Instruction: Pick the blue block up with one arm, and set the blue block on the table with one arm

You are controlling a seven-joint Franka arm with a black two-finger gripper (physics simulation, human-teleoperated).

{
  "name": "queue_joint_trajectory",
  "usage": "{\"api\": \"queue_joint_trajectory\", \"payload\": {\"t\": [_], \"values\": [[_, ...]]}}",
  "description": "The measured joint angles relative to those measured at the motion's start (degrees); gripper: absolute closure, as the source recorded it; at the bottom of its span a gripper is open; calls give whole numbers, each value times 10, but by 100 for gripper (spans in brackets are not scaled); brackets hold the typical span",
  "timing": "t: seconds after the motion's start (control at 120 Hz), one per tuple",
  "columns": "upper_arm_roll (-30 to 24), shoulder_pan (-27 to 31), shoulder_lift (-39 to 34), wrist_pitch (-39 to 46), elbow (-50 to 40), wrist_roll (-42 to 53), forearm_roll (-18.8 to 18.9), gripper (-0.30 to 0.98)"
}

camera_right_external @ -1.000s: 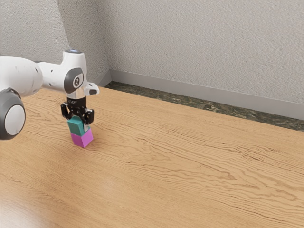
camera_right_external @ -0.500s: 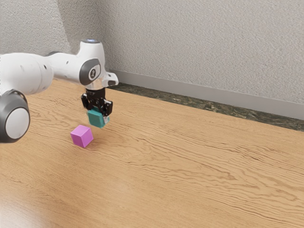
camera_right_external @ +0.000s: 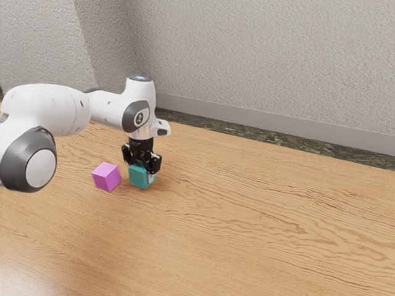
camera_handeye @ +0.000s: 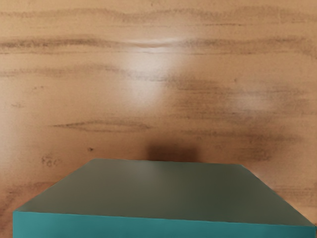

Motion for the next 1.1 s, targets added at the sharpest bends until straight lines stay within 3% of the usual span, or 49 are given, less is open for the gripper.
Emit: {"api": "queue_joint_trajectory", "payload": {"t": [0.358,0.558,0.825,1.1], "values": [[8,0,-23,-21,42,4,5,6],[8,-16,-126,-80,60,6,27,2],[8,-41,-331,-143,-64,5,56,1],[8,-51,-385,-158,-142,-1,71,0]]}}
